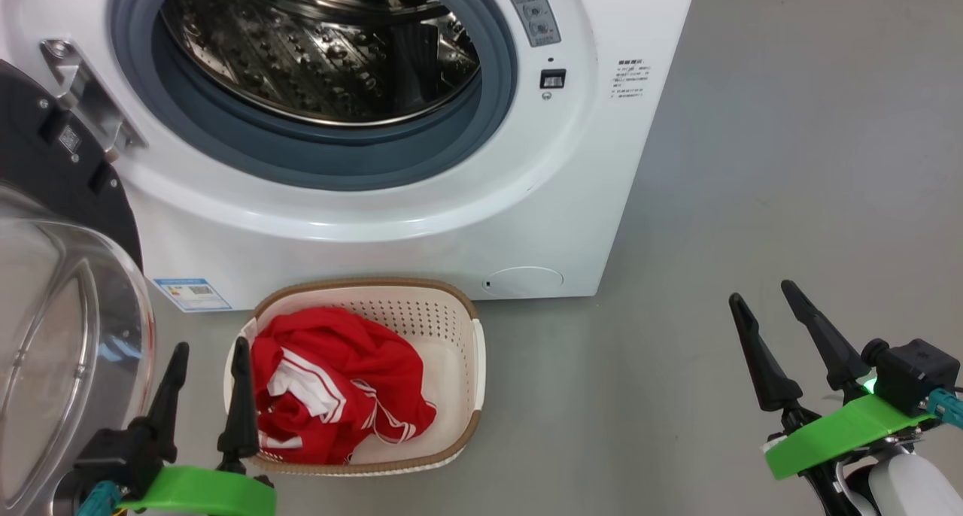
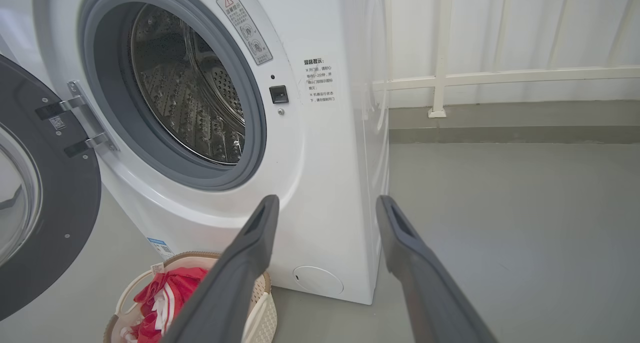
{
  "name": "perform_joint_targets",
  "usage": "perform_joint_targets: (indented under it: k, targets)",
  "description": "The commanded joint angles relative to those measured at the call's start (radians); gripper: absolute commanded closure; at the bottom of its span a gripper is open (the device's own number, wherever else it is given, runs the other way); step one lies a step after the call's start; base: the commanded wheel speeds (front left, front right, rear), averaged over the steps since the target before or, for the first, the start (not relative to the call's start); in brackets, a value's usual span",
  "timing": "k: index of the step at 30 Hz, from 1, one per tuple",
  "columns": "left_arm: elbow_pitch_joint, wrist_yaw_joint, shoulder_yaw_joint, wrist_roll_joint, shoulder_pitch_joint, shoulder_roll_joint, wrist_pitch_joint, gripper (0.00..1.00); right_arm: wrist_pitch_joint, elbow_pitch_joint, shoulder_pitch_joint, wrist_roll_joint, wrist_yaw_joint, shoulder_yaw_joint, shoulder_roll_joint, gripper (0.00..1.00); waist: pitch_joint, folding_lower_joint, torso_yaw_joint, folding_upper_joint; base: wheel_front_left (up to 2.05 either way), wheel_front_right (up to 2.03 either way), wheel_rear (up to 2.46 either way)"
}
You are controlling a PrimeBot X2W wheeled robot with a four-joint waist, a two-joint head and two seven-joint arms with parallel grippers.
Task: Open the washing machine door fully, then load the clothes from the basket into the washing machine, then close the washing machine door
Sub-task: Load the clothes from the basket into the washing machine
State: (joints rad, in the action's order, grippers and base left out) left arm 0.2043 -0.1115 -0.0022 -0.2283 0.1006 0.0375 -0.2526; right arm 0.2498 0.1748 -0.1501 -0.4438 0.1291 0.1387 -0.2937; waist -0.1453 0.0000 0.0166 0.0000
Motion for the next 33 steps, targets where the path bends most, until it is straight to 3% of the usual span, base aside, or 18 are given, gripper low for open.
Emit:
perform_joint_targets:
  k: [1,24,33]
  targets:
    - [-0.005,0.003,0.037,-0.004,0.049,0.013,-0.009,0.00,0.012,-0.031,-0.033,-0.008,0.002,0.022,-0.011,0.00,-0.012,0.0000,-0.002,0.0000,0.00,0.00,0.00]
    - [0.136,0.046,0.007,0.001,0.241,0.013,-0.009,0.00,0.012,-0.062,-0.144,-0.009,0.002,0.046,-0.001,0.00,-0.244,0.0000,-0.035,0.0000,0.00,0.00,0.00]
    - [0.246,0.033,0.005,0.008,0.330,0.015,-0.009,0.00,0.012,-0.069,-0.184,-0.011,0.002,0.057,0.000,0.00,-0.325,0.0000,-0.044,0.0000,0.00,0.00,0.00]
